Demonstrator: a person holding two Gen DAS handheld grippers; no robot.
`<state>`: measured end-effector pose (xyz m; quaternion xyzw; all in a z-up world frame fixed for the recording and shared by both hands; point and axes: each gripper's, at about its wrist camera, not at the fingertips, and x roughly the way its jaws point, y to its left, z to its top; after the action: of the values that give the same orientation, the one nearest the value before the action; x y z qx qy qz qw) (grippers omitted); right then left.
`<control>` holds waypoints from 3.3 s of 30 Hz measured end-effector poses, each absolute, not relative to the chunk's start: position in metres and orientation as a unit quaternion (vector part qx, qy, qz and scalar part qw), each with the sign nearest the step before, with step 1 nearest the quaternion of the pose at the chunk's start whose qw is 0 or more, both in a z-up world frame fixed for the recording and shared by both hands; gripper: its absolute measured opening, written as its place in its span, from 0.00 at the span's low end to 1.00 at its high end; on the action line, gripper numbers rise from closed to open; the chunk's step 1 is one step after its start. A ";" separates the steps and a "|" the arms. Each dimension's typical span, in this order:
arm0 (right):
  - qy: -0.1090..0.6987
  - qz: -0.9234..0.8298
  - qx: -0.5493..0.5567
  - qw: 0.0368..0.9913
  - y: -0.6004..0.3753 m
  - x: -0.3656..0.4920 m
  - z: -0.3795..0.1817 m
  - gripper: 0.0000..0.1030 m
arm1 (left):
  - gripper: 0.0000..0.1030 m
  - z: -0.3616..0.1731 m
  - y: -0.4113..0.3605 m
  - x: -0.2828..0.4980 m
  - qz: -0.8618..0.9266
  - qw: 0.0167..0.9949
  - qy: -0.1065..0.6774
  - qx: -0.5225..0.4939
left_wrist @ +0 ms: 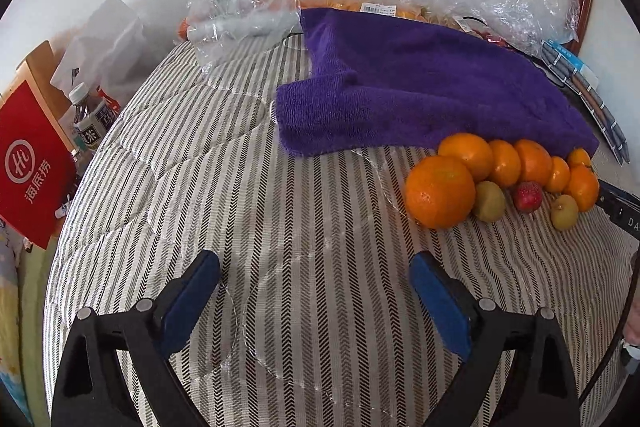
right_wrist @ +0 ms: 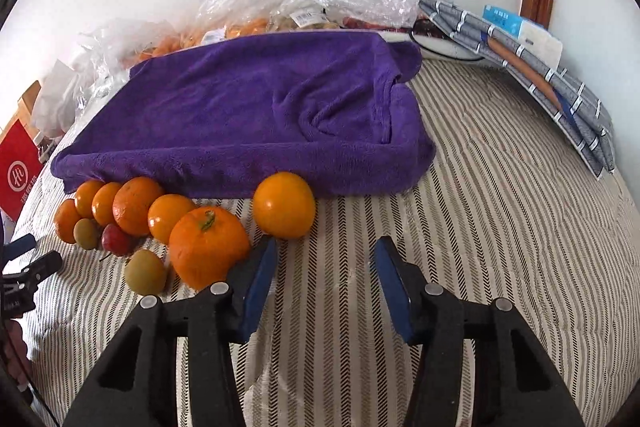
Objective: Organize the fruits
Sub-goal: 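Close the left tool on a large orange while the right tool grasps a tangerine, then carry both fruits onto the purple towel and open both tools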
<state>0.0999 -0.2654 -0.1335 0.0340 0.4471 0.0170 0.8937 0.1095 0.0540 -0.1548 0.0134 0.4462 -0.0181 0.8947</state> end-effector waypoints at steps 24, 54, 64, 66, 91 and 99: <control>0.442 0.065 -0.003 0.894 -0.245 0.112 -0.132 0.32 | 0.82 -0.151 0.049 0.108 -0.053 0.896 0.439 0.023; 0.437 0.064 0.006 0.897 -0.253 0.111 -0.129 0.42 | 0.37 -0.140 0.016 0.130 -0.130 0.890 0.436 0.006; 0.445 0.063 0.022 0.893 -0.255 0.109 -0.130 0.33 | 0.38 -0.142 0.013 0.132 -0.123 0.891 0.437 -0.001; 0.442 0.060 0.026 0.895 -0.257 0.104 -0.127 0.33 | 0.37 -0.141 0.015 0.131 -0.127 0.890 0.438 -0.006; 0.391 0.032 0.034 0.919 -0.262 0.157 -0.047 0.33 | 0.37 -0.049 0.007 0.186 -0.090 0.918 0.386 -0.009; 0.396 0.025 0.027 0.917 -0.257 0.202 -0.063 0.33 | 0.37 -0.064 -0.009 0.224 -0.091 0.915 0.394 0.000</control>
<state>0.2016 -0.2571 -0.0626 0.0274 0.3960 0.0254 0.9175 0.2238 -0.0095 -0.0642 -0.0005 0.3938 -0.0909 0.9147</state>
